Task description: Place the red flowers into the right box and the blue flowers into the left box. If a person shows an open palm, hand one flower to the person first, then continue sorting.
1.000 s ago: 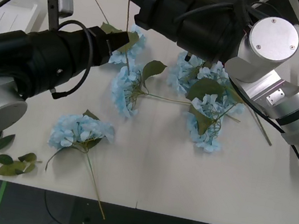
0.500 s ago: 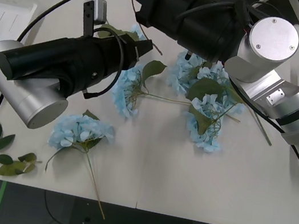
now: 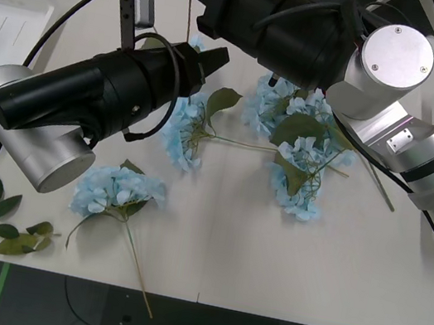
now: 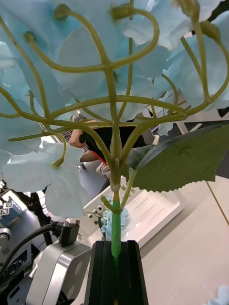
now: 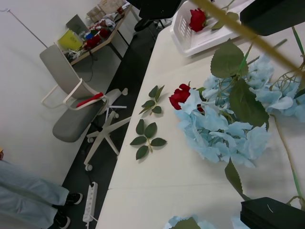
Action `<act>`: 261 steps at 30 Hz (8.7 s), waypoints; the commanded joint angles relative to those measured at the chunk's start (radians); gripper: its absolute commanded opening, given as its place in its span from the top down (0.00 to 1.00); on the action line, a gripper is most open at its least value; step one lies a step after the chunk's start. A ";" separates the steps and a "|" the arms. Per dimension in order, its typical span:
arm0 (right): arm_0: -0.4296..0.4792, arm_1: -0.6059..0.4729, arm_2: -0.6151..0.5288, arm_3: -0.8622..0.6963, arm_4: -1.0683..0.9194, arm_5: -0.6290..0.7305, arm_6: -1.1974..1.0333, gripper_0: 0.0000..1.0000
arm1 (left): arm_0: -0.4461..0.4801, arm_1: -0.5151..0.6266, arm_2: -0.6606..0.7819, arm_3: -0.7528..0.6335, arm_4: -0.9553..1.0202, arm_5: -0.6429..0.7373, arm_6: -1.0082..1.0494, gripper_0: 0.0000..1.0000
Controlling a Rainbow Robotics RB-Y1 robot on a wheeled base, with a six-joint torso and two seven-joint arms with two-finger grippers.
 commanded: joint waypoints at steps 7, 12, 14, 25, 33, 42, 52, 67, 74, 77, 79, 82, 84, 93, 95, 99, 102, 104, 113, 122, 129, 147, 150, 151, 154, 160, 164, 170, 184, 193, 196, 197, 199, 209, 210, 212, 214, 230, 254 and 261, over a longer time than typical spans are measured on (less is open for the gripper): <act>-0.054 0.020 0.002 -0.034 -0.004 -0.021 -0.001 1.00 | 0.005 -0.006 -0.009 -0.026 -0.055 -0.018 0.049 0.00; -0.054 0.020 0.002 -0.034 -0.004 -0.027 -0.002 1.00 | -0.001 -0.022 -0.011 -0.019 -0.091 -0.018 0.046 0.00; -0.054 0.018 0.002 -0.034 -0.004 -0.029 -0.002 1.00 | -0.004 -0.026 -0.011 -0.018 -0.108 -0.018 0.046 0.00; -0.054 0.020 0.002 -0.034 -0.004 -0.038 -0.002 1.00 | -0.056 -0.065 -0.026 0.047 -0.140 -0.018 0.044 0.66; -0.054 0.018 0.002 -0.034 -0.004 -0.043 -0.002 1.00 | -0.070 -0.068 -0.027 0.065 -0.135 -0.018 0.046 1.00; -0.057 0.020 0.002 -0.034 -0.004 -0.046 -0.004 1.00 | -0.071 -0.068 -0.027 0.065 -0.137 -0.018 0.047 1.00; -0.057 0.018 0.002 -0.034 -0.002 -0.066 -0.004 0.22 | -0.071 -0.059 -0.026 0.065 -0.149 -0.018 0.049 1.00; -0.088 -0.017 -0.003 -0.034 -0.053 -0.038 -0.039 0.09 | -0.004 0.184 0.109 0.063 -0.052 0.090 0.056 1.00; -0.120 -0.074 -0.126 -0.006 0.145 0.186 -0.283 0.09 | 0.045 0.268 0.336 0.065 0.098 0.398 -0.100 1.00; -0.154 -0.092 -0.204 0.035 0.261 0.356 -0.402 0.09 | 0.070 0.296 0.428 0.065 0.136 0.510 -0.183 1.00; -0.191 -0.112 -0.245 0.084 0.340 0.474 -0.479 0.10 | 0.091 0.319 0.496 0.065 0.162 0.594 -0.252 1.00; -0.241 -0.127 -0.274 0.163 0.413 0.594 -0.553 0.09 | 0.111 0.348 0.558 0.071 0.173 0.689 -0.344 1.00; -0.281 -0.138 -0.288 0.236 0.492 0.686 -0.593 0.10 | 0.127 0.382 0.588 0.091 0.173 0.749 -0.401 1.00; -0.361 -0.172 -0.317 0.443 0.777 0.931 -0.600 0.10 | 0.142 0.465 0.588 0.317 0.184 0.738 -0.471 1.00; -0.359 -0.187 -0.317 0.459 0.858 0.979 -0.594 0.09 | 0.142 0.468 0.589 0.389 0.184 0.711 -0.500 1.00; -0.356 -0.209 -0.303 0.483 1.001 1.028 -0.571 0.10 | 0.142 0.469 0.588 0.511 0.182 0.634 -0.543 1.00; -0.356 -0.220 -0.290 0.511 1.084 1.027 -0.556 0.10 | 0.142 0.468 0.588 0.567 0.182 0.597 -0.551 1.00; -0.356 -0.221 -0.285 0.532 1.174 1.025 -0.544 0.09 | 0.142 0.468 0.588 0.597 0.182 0.577 -0.560 1.00; -0.352 -0.189 -0.210 0.684 1.389 0.910 -0.353 0.10 | 0.144 0.468 0.585 0.608 0.184 0.570 -0.592 0.84; -0.321 -0.123 -0.122 0.888 1.357 0.726 -0.231 0.10 | 0.182 0.468 0.585 0.582 0.184 0.481 -0.609 0.19; -0.274 -0.058 -0.122 0.903 1.343 0.651 -0.244 0.09 | 0.306 0.465 0.658 0.448 0.267 0.445 -0.597 0.03; -0.260 -0.008 -0.106 1.032 1.426 0.508 -0.243 0.10 | 0.651 0.254 0.763 -0.194 0.501 0.640 -0.237 0.00; -0.260 0.003 -0.089 1.040 1.417 0.508 -0.249 0.09 | 0.662 0.222 0.690 -0.260 0.443 0.671 -0.158 0.00; -0.255 0.007 -0.089 1.040 1.413 0.508 -0.251 0.09 | 0.667 0.210 0.660 -0.288 0.423 0.683 -0.123 0.00; -0.252 0.021 -0.089 1.042 1.406 0.504 -0.255 0.09 | 0.676 0.184 0.580 -0.337 0.376 0.688 -0.048 0.00; -0.246 0.050 -0.089 1.043 1.390 0.493 -0.267 0.09 | 0.680 0.155 0.361 -0.394 0.224 0.688 0.040 0.00; -0.246 0.064 -0.089 1.045 1.387 0.485 -0.274 0.09 | 0.680 0.130 0.255 -0.412 0.144 0.689 0.043 0.00; -0.247 0.083 -0.089 1.111 1.381 0.395 -0.277 0.09 | 0.634 0.122 0.131 -0.412 0.100 0.711 0.053 0.00; -0.247 0.095 -0.089 1.164 1.380 0.365 -0.290 0.42 | 0.410 0.001 -0.017 -0.292 0.090 0.887 0.098 0.00; -0.247 0.112 -0.089 1.204 1.374 0.323 -0.304 1.00 | 0.295 -0.017 -0.074 -0.130 0.069 0.880 0.084 0.00; -0.247 0.112 -0.089 1.204 1.369 0.323 -0.309 1.00 | 0.254 -0.026 -0.109 -0.055 0.044 0.864 0.086 0.00; -0.247 0.107 -0.089 1.203 1.363 0.324 -0.309 1.00 | 0.245 -0.029 -0.113 -0.026 0.044 0.847 0.084 0.00; -0.251 0.098 -0.092 1.190 1.338 0.336 -0.309 1.00 | 0.234 -0.032 -0.120 0.016 0.044 0.814 0.079 0.00; -0.266 -0.109 -0.210 0.894 1.170 0.635 -0.292 1.00 | 0.188 -0.066 -0.170 0.165 0.004 0.758 0.063 0.00; -0.264 -0.126 -0.218 0.870 1.154 0.654 -0.290 1.00 | 0.188 -0.068 -0.173 0.169 -0.002 0.757 0.061 0.00; -0.264 -0.163 -0.233 0.834 1.096 0.668 -0.284 1.00 | 0.188 -0.068 -0.182 0.177 -0.012 0.757 0.055 0.00; -0.264 -0.198 -0.247 0.813 1.038 0.668 -0.278 1.00 | 0.186 -0.071 -0.190 0.182 -0.023 0.757 0.050 0.00; -0.266 -0.526 -0.293 0.735 1.173 0.867 -0.272 1.00 | 0.190 -0.086 -0.201 0.218 -0.086 0.752 0.030 1.00; 0.018 -0.433 -0.379 0.927 1.588 0.479 -0.493 1.00 | 0.001 0.198 0.002 0.074 0.101 0.873 0.024 1.00; 0.033 -0.391 -0.379 0.927 1.634 0.453 -0.590 1.00 | -0.166 0.331 0.091 0.096 0.189 1.033 0.004 1.00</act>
